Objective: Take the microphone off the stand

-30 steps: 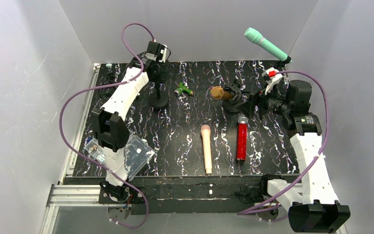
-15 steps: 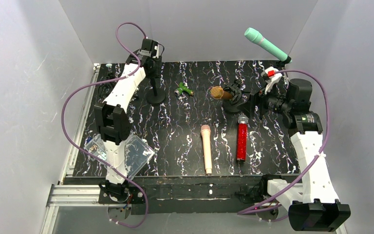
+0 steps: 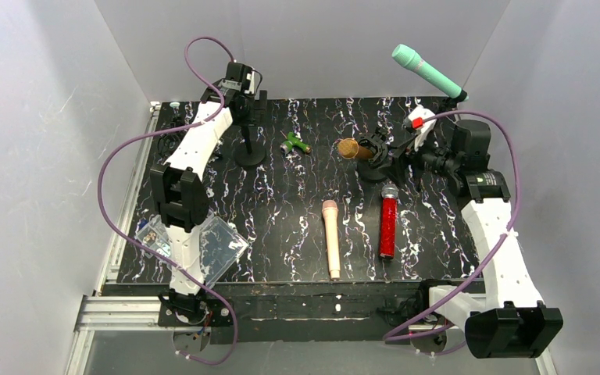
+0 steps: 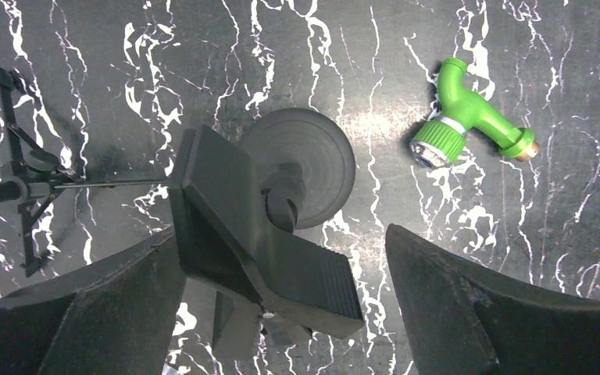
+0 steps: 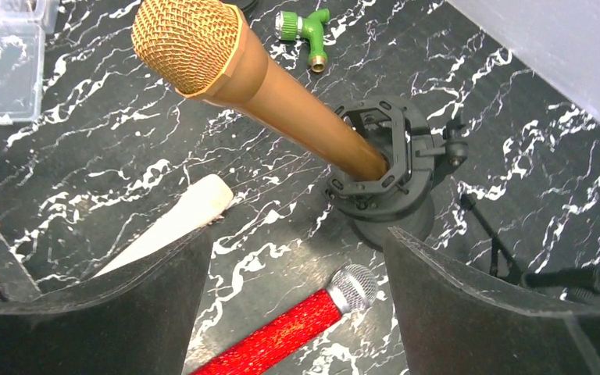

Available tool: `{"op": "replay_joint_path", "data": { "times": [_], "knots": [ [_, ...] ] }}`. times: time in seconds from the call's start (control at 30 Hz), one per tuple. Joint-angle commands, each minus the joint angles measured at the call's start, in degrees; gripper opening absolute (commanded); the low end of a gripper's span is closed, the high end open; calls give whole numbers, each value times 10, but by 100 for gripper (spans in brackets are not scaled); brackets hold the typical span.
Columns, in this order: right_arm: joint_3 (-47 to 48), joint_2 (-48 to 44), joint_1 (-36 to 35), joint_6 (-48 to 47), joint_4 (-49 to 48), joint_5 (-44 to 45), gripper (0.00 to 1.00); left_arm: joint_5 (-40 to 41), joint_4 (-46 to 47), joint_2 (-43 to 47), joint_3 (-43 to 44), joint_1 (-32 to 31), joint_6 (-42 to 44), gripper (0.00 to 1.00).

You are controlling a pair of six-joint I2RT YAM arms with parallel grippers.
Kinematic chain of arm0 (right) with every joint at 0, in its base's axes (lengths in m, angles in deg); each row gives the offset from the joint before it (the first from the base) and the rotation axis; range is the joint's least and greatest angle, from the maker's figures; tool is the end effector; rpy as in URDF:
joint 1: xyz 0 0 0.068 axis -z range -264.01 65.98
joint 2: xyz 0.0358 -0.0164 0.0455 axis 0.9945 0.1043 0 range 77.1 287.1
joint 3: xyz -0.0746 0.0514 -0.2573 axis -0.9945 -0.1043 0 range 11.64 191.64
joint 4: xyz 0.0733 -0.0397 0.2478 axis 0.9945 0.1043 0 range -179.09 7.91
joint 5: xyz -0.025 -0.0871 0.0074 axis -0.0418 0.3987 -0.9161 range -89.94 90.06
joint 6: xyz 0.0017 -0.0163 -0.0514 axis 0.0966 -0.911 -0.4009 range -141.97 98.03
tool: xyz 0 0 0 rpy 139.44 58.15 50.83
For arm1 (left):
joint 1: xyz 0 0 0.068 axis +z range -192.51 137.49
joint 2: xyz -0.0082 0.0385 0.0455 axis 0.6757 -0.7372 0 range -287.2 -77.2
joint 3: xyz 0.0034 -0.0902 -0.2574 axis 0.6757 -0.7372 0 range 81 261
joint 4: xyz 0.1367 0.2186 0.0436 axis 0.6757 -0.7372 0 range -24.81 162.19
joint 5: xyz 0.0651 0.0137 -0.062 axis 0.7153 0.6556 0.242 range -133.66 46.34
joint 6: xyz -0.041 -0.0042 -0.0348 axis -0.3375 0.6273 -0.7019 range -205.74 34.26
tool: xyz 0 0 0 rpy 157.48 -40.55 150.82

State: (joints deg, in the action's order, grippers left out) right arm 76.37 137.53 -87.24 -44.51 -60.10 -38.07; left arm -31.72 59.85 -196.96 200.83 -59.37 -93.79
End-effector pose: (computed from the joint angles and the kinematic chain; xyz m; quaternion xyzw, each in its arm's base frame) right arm 0.2207 0.0343 0.3786 -0.3492 0.7364 0.1856 0.5489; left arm 0.4829 -0.1386 0.3798 -0.0056 0.7772 -0.0555 0.6268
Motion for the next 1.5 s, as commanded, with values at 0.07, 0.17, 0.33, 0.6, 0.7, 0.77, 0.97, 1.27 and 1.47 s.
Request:
{"op": "replay_joint_path", "data": {
  "times": [0.07, 0.17, 0.33, 0.6, 0.7, 0.77, 0.97, 1.27, 1.47],
  "knots": [
    [-23, 20, -30, -69, -78, -16, 88, -8, -39, 51, 19, 3, 19, 98],
    [-44, 27, -50, -96, -107, -6, 88, -13, -41, 63, 30, 3, 29, 98],
    [-78, 35, -80, -131, -174, 20, 88, -45, -54, 97, 43, 1, 44, 98],
    [-142, 50, -127, -163, -310, 78, 87, -85, -85, 145, 63, -16, 69, 98],
    [-169, 56, -135, -163, -367, 90, 86, -98, -94, 159, 66, -24, 69, 98],
    [-185, 61, -141, -166, -400, 98, 86, -104, -95, 166, 64, -27, 67, 98],
    [-227, 77, -153, -171, -515, 124, 85, -108, -92, 169, 60, -41, 58, 98],
    [-218, 106, -163, -163, -555, 125, 81, -93, -91, 168, 61, -58, 68, 98],
    [-206, 127, -168, -153, -557, 114, 73, -83, -87, 172, 51, -64, 78, 98]
  ]
}}
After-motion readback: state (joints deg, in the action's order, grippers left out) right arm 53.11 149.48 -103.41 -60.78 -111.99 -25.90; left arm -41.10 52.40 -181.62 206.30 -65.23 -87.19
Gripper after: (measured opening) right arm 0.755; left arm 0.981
